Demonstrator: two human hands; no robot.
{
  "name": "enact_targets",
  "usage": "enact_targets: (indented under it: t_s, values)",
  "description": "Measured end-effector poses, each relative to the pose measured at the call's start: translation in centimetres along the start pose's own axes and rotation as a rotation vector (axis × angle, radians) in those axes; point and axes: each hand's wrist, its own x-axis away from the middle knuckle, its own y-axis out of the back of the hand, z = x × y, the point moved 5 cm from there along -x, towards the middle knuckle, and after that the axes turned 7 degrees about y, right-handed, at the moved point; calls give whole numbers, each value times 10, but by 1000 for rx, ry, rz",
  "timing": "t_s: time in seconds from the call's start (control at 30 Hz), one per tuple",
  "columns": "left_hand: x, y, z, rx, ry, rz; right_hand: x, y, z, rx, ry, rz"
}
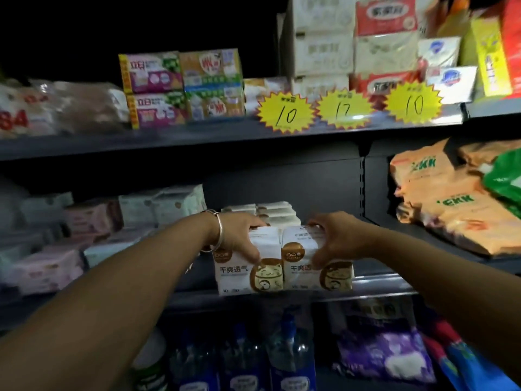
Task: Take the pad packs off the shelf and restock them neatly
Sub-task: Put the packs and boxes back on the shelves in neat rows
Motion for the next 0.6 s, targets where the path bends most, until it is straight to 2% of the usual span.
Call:
enact_targets:
  t_s: [0.3,0.6]
  values:
    - [-64,57,33,-29,18,-220,-88,17,-34,205,6,-152]
    - [-146,93,61,-30,28,-349,-193,24,-57,340,-16,-264]
